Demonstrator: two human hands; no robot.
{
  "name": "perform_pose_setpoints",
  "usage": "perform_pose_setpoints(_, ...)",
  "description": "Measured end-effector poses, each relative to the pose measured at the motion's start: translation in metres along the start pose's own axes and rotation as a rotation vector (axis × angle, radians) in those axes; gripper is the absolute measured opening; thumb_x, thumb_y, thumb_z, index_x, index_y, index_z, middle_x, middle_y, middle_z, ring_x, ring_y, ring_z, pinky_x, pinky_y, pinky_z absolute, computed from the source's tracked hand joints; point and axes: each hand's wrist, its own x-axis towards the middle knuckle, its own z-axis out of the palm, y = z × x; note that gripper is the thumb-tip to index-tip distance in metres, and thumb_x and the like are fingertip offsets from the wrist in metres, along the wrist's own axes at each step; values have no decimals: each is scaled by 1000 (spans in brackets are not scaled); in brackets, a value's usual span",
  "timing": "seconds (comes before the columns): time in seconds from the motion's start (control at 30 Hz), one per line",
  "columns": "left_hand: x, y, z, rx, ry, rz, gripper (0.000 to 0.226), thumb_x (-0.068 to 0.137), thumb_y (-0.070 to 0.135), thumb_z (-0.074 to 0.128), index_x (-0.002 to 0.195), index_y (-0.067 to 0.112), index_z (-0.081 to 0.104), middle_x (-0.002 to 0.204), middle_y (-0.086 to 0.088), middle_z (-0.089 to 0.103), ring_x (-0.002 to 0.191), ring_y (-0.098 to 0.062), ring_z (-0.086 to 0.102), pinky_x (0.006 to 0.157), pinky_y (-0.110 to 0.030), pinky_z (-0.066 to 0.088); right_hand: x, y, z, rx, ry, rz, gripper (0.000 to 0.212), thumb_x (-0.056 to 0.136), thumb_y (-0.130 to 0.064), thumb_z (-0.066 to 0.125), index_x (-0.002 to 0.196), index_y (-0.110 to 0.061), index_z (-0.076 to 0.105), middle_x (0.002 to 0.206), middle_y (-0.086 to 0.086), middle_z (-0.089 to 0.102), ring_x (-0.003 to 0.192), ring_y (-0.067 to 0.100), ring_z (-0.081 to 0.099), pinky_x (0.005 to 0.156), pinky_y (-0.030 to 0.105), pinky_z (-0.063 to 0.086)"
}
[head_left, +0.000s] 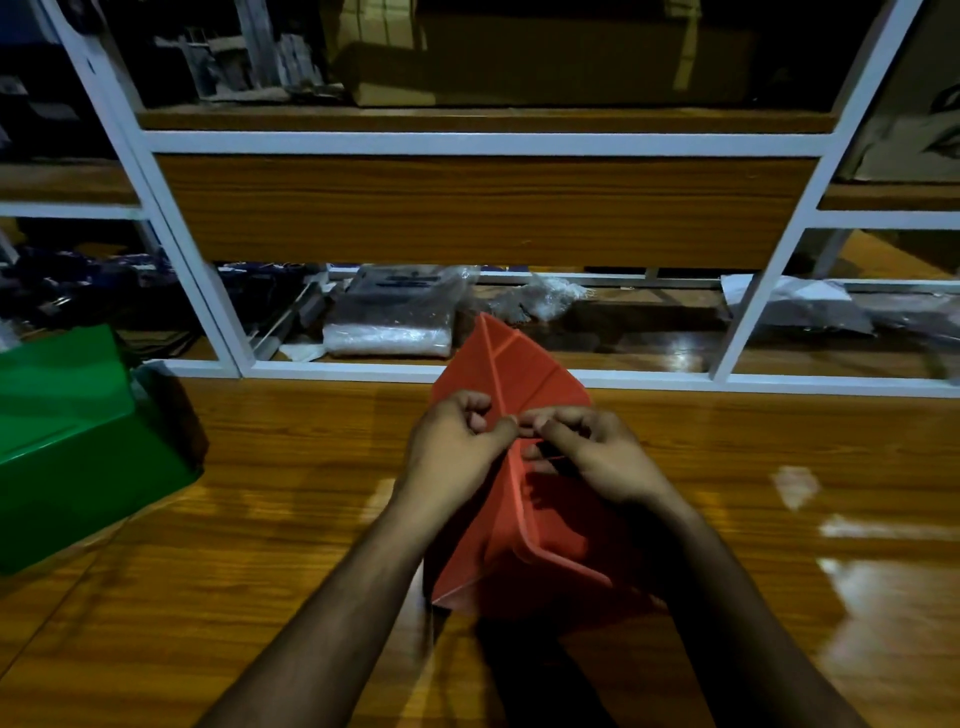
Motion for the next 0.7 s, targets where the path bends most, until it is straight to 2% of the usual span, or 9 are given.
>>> perform_pose_setpoints(0.07,4,-3,-5,-8,30,-36,36,79,28,74,112,15,69,87,1,70,84,-17,68,77,-27,49,4,10,-18,-282,152,-80,17,95,-18,60,106,-22,71,104,6,74,89,21,70,76,29,54)
perform_pose_setpoints(0.13,7,-10,-9,-22,23,-56,31,77,25,74,106,16,71,84,1,72,80,-17,69,77,-29,53,4,20,-37,-579,310,-78,22,91,-22,64,111,-21,71,109,2,74,93,17,70,82,30,51)
perform_pose_setpoints(0.23,8,-21,-16,-114,3,-92,33,65,37,70,92,18,73,76,-1,75,71,-22,72,73,-43,59,4,36,-56,-841,348,65,39,90,-27,63,126,-12,64,125,8,67,109,26,66,89,31,47)
perform_pose_setpoints(0.27,9,-27,-17,-146,-2,-108,32,65,37,70,91,18,73,74,-2,75,67,-23,71,69,-44,59,4,41,-57,-866,313,92,41,90,-27,62,128,-11,61,128,9,66,111,27,65,91,31,47)
perform_pose_setpoints(0.33,10,-39,-20,-181,-19,-143,17,78,23,69,94,15,72,72,-4,73,59,-17,69,56,-34,54,1,49,-57,-839,262,65,43,91,-21,61,132,-11,59,127,10,66,111,26,65,90,28,46)
perform_pose_setpoints(0.4,11,-53,-25,-198,-4,-158,16,83,13,65,97,10,72,72,-6,72,51,-11,64,48,-24,46,-1,54,-56,-776,256,13,46,89,-15,61,135,-17,57,124,8,68,107,23,67,87,27,47)
perform_pose_setpoints(0.47,12,-69,-28,-192,4,-170,17,84,12,62,97,10,73,79,-12,74,58,-15,66,52,-27,48,-1,56,-55,-683,255,-19,48,88,-13,63,135,-21,57,122,5,69,101,20,69,82,27,52)
perform_pose_setpoints(0.57,12,-88,-33,-185,19,-201,21,81,20,61,97,13,73,88,-11,76,78,-29,73,72,-45,59,1,59,-49,-586,212,-36,50,88,-16,67,136,-22,56,119,0,70,98,16,69,74,23,50)
perform_pose_setpoints(0.7,13,-102,-38,-161,-21,-232,17,93,10,56,98,18,70,93,-11,75,78,-25,71,64,-34,55,8,57,-44,-549,269,29,49,85,-22,71,131,-16,57,93,-3,73,84,16,70,73,31,54)
